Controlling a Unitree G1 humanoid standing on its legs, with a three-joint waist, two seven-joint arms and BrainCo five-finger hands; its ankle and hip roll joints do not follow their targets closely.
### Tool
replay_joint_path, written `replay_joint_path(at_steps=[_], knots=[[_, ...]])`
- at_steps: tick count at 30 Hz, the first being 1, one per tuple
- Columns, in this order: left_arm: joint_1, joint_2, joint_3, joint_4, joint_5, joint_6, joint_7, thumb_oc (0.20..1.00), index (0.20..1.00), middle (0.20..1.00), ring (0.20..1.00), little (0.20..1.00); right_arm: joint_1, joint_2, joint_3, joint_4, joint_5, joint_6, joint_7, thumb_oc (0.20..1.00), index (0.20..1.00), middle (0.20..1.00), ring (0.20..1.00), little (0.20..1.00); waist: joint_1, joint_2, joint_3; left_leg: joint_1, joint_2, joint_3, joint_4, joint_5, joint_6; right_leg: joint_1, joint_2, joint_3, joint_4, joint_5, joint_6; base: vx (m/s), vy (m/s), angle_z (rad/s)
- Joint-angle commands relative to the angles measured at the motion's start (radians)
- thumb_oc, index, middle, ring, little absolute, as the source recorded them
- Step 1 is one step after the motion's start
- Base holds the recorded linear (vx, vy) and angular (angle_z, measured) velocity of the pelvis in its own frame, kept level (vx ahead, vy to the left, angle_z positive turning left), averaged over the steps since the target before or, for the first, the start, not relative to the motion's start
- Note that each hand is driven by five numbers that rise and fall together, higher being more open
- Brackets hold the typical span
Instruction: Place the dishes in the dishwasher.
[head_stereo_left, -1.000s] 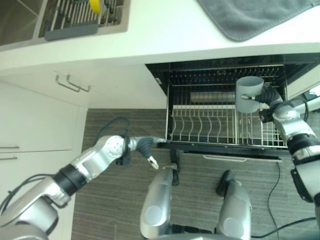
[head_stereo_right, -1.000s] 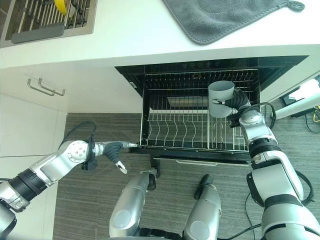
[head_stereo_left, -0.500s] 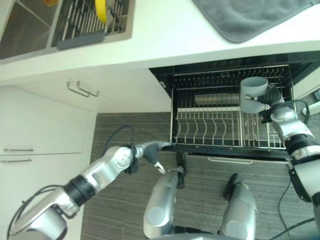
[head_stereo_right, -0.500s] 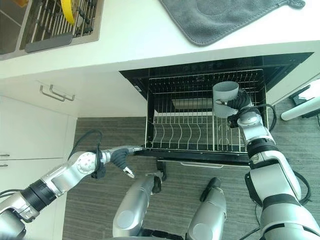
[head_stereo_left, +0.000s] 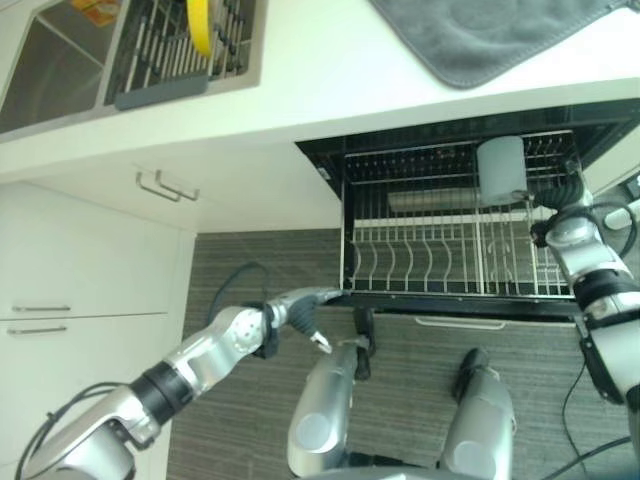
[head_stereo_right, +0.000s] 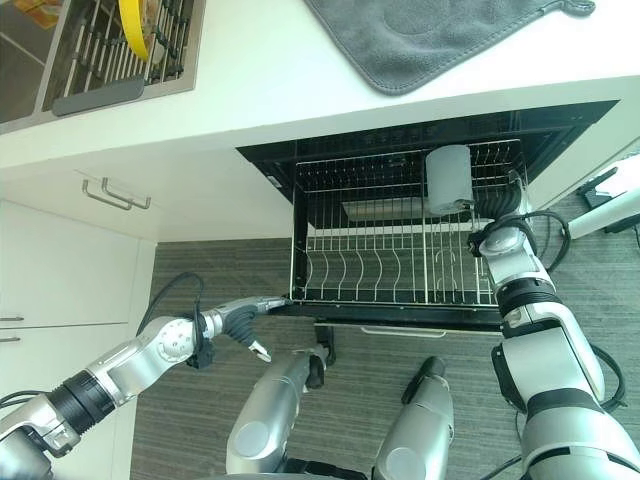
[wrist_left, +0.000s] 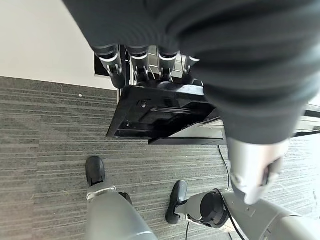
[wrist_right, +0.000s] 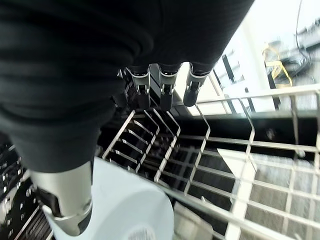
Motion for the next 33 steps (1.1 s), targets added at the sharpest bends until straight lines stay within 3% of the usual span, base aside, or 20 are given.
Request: replay_joint_path(at_steps=[1,2,5,12,16,23,25,29,32,33], knots=[[0.154,-0.040,-0.129,0.065,0.059,-0.014,-0.028,1.000,1.000,1.000,1.000,1.000,-0.051,-0.040,-0.031,-0.026,0.083,-0.111,-0.089,1.000,1.000,1.000,1.000,1.000,0.017,-0.010,0.022,0.058,0.008,-0.015,0.047,-0.154,-0.021,-0.041,0.024,0.051,-0.001,-0.005,-0.015,-0.01,0.046,0.00],[0.163,-0.047,-0.127,0.073,0.064,-0.020,-0.018,1.000,1.000,1.000,1.000,1.000,-0.042,-0.029,-0.052,-0.042,0.220,-0.145,-0.091,1.000,1.000,1.000,1.000,1.000,0.015,-0.009,0.022,0.061,0.009,-0.014,0.042,-0.150,-0.021,-0.040,0.027,0.053,-0.004,-0.003,-0.017,0.00,0.046,-0.02],[0.179,-0.067,-0.113,0.093,0.073,-0.025,0.007,1.000,1.000,1.000,1.000,1.000,0.022,0.039,-0.136,-0.121,0.356,-0.247,-0.031,1.000,1.000,1.000,1.000,1.000,0.004,-0.011,0.022,0.077,0.014,0.002,0.019,-0.129,-0.016,-0.031,0.035,0.049,-0.024,0.016,-0.025,-0.06,0.042,-0.07],[0.216,-0.116,-0.075,0.149,0.117,-0.004,0.155,1.000,1.000,1.000,1.000,1.000,0.176,0.173,-0.179,-0.308,0.452,-0.305,0.002,1.000,1.000,1.000,1.000,1.000,-0.026,-0.030,0.022,0.146,0.023,0.015,-0.012,-0.129,-0.018,0.026,0.044,0.057,-0.055,0.015,-0.026,0.00,0.016,-0.07],[0.268,-0.146,-0.011,0.195,0.172,-0.017,0.346,1.000,1.000,1.000,1.000,1.000,0.333,0.260,-0.151,-0.458,0.457,-0.329,-0.009,1.000,1.000,1.000,1.000,1.000,-0.046,-0.052,0.005,0.219,0.036,0.031,-0.049,-0.129,-0.020,0.099,0.046,0.053,-0.100,0.017,-0.027,0.01,-0.016,-0.04],[0.374,-0.149,0.105,0.175,0.309,-0.031,0.689,1.000,1.000,1.000,1.000,1.000,0.576,0.344,-0.104,-0.596,0.530,-0.419,0.065,1.000,1.000,1.000,1.000,1.000,-0.051,-0.094,-0.100,0.326,0.054,0.041,-0.141,-0.117,-0.032,0.234,0.063,0.020,-0.232,0.037,-0.020,0.04,-0.067,-0.04],[0.404,-0.153,0.153,0.172,0.331,-0.058,0.807,1.000,1.000,1.000,1.000,1.000,0.646,0.350,-0.073,-0.638,0.534,-0.428,0.123,1.000,1.000,1.000,1.000,1.000,-0.052,-0.108,-0.146,0.357,0.061,0.038,-0.168,-0.107,-0.039,0.277,0.075,0.013,-0.279,0.049,-0.020,0.04,-0.056,0.06],[0.440,-0.195,0.223,0.228,0.325,-0.134,0.937,1.000,1.000,1.000,1.000,1.000,0.730,0.356,-0.025,-0.698,0.492,-0.445,0.214,1.000,1.000,1.000,1.000,1.000,-0.055,-0.131,-0.230,0.411,0.074,0.026,-0.207,-0.092,-0.053,0.345,0.099,0.005,-0.348,0.066,-0.024,0.07,-0.027,0.00],[0.444,-0.218,0.251,0.256,0.316,-0.176,0.991,1.000,1.000,1.000,1.000,1.000,0.756,0.356,-0.014,-0.721,0.476,-0.452,0.233,1.000,1.000,1.000,1.000,1.000,-0.056,-0.141,-0.251,0.429,0.078,0.024,-0.221,-0.090,-0.055,0.368,0.107,0.001,-0.366,0.067,-0.027,0.03,-0.024,0.00],[0.447,-0.240,0.289,0.280,0.291,-0.251,1.050,1.000,1.000,1.000,1.000,1.000,0.783,0.353,-0.008,-0.745,0.483,-0.454,0.282,1.000,1.000,1.000,1.000,1.000,-0.057,-0.154,-0.268,0.447,0.081,0.024,-0.232,-0.090,-0.057,0.391,0.113,-0.006,-0.381,0.068,-0.028,0.03,-0.059,-0.02]])
